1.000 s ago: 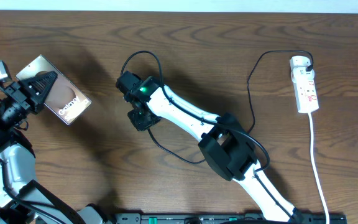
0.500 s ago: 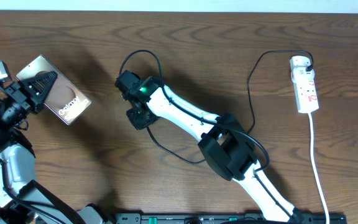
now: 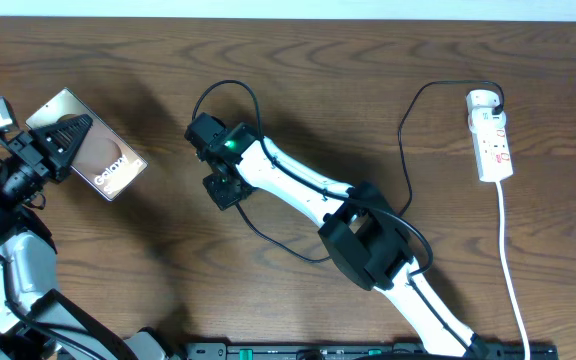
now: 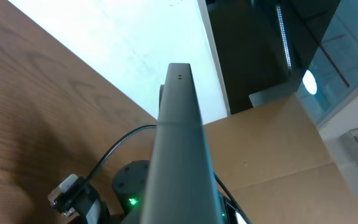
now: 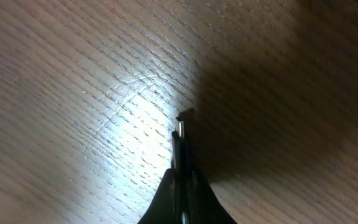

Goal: Plug charger to phone and switch on socket

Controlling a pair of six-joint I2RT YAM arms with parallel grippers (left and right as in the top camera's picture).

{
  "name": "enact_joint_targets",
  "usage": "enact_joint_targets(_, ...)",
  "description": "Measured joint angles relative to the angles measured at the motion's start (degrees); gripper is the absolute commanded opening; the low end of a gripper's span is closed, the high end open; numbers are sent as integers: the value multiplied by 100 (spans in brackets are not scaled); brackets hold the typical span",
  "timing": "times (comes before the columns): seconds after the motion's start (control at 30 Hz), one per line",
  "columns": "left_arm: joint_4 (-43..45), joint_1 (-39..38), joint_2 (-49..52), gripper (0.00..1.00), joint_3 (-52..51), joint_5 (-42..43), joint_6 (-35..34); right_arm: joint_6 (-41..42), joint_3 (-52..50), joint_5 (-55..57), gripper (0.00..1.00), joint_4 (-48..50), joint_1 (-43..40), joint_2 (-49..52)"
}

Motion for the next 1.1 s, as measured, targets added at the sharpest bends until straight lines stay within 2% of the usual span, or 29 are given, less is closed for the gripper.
enact_joint_targets(0.33,0,0,0,7,0,11,11,-35,68,-160,1,-706,-114,7)
enact_joint_targets(0.57,0,0,0,8,0,20,24,-772,85,-1427,1,-1038,-649,9)
enact_joint_targets(0.73,0,0,0,7,0,20,24,-1952,90,-3132,1,-1530,-1043,9)
enact_joint_targets(0.87,0,0,0,7,0,22,24,-3283,101,-4332,1,-2374,-1303,9)
enact_joint_targets(1.1,0,0,0,7,0,22,24,-5471,111,-5390,1,-3729,-1482,9)
